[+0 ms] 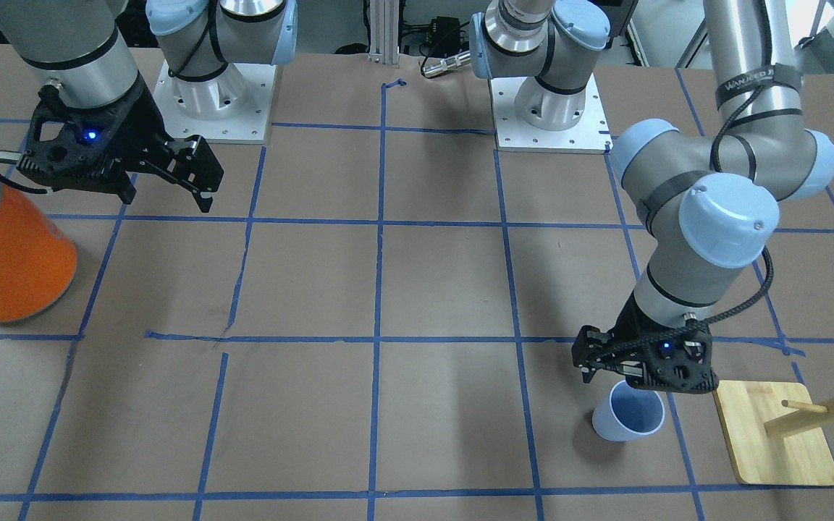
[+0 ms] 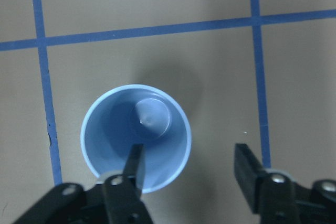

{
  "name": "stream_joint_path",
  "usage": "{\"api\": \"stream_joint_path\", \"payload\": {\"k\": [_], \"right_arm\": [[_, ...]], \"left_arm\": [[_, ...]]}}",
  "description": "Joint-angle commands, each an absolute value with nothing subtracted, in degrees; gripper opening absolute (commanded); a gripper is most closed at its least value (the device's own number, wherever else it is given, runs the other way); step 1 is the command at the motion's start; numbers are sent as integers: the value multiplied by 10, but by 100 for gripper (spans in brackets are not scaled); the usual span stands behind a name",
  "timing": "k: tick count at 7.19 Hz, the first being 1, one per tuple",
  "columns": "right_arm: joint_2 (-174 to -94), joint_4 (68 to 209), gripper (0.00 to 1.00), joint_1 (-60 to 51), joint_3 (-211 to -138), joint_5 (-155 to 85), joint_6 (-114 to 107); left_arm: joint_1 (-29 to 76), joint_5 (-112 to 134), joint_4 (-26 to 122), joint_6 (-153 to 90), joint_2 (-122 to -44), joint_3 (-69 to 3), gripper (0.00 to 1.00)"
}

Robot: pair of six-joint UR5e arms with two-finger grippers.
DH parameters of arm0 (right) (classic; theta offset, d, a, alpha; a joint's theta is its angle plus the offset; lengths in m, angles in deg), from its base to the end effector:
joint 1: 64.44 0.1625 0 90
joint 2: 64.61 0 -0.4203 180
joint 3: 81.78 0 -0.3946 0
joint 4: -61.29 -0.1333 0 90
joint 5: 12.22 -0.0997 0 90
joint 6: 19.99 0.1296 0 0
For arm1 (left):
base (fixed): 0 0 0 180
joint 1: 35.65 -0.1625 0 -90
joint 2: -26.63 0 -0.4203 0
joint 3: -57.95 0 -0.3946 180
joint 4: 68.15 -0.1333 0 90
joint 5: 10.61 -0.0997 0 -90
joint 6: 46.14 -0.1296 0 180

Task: Flip cup
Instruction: 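Open the left gripper and raise it away from the upright cup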

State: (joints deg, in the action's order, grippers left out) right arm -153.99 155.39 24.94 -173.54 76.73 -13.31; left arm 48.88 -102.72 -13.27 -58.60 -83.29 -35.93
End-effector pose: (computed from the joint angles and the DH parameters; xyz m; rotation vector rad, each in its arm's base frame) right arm 0.1302 -0.5038 0.4399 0.1983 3.1151 -0.0453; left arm -0.0681 -0.6368 0.2910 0.1810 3.0555 -0.2909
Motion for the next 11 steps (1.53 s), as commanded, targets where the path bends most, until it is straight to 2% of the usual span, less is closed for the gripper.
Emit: {"api": "stream_joint_path", "payload": {"k": [1, 3, 5, 11], "right_arm": [[-1540, 1553, 100, 249, -1735, 767, -133], [-1540, 1552, 100, 249, -1735, 768, -133], [-1540, 1552, 100, 249, -1735, 768, -134], [-1540, 1551, 100, 251, -1735, 787, -135]], "left_arm": [[528, -1061, -28, -566, -754, -358, 100], [529, -1054, 98, -560, -668, -343, 100], [529, -1016, 200, -559, -617, -310, 100], [521, -1020, 162, -559, -605, -298, 100]]}}
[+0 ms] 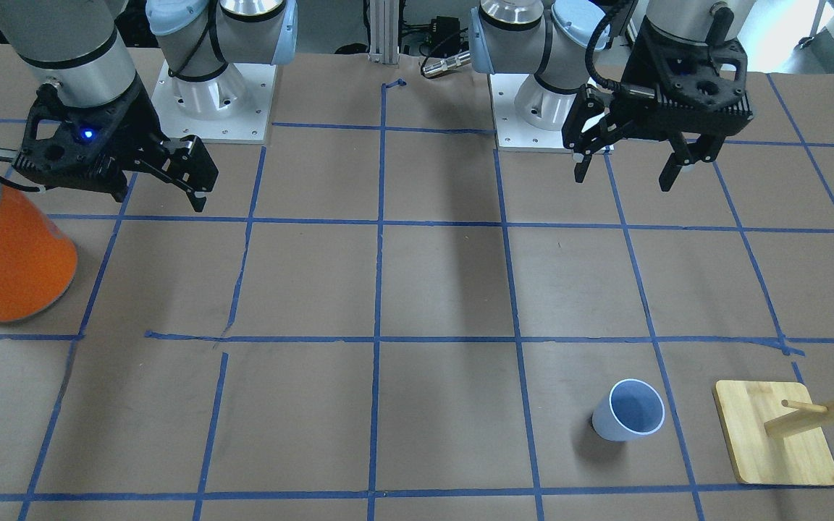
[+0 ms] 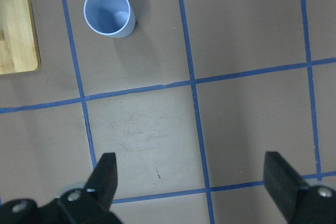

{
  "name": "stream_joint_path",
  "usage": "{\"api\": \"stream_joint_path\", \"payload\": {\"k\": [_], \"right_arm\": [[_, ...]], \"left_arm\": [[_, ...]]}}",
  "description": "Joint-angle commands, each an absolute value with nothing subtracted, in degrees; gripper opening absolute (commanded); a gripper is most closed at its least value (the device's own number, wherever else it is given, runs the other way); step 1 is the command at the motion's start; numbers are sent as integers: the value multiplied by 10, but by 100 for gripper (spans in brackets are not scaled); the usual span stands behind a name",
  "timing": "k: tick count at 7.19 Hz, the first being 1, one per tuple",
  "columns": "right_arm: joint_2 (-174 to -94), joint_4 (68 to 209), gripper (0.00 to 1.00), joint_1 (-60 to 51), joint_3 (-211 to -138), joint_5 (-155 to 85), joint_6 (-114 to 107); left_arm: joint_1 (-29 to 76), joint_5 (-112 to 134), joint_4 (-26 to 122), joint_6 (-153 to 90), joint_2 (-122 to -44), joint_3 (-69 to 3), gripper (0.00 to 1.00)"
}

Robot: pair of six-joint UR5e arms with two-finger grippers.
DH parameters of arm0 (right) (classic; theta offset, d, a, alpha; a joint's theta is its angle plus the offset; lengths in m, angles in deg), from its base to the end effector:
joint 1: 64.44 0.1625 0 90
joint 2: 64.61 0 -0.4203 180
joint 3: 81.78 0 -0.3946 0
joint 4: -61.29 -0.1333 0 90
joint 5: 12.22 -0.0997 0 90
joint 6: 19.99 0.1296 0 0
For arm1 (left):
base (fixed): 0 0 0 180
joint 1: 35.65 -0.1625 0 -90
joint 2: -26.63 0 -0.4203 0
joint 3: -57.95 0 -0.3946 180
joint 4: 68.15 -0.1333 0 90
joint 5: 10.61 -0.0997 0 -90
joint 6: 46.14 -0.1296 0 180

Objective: Flip cup

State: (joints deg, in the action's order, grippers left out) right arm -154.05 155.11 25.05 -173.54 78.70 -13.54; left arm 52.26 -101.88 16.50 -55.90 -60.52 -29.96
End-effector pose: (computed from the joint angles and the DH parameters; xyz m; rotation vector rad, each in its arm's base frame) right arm 0.1268 -0.5026 0.4399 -0.1901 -3.1208 0.0422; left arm -0.1123 -0.4979 0.5066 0.2035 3.0824 -0.2731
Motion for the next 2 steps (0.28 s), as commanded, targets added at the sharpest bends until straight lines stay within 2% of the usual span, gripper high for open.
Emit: {"api": "stream_joint_path", "payload": {"k": [1, 2], "right_arm": [[-1541, 1552, 100, 251, -1735, 787, -135], [-1541, 1552, 100, 251, -1735, 787, -135]], "left_arm": [[521, -1018, 163, -559, -605, -299, 100], [520, -1018, 164, -558, -605, -299, 100]]}}
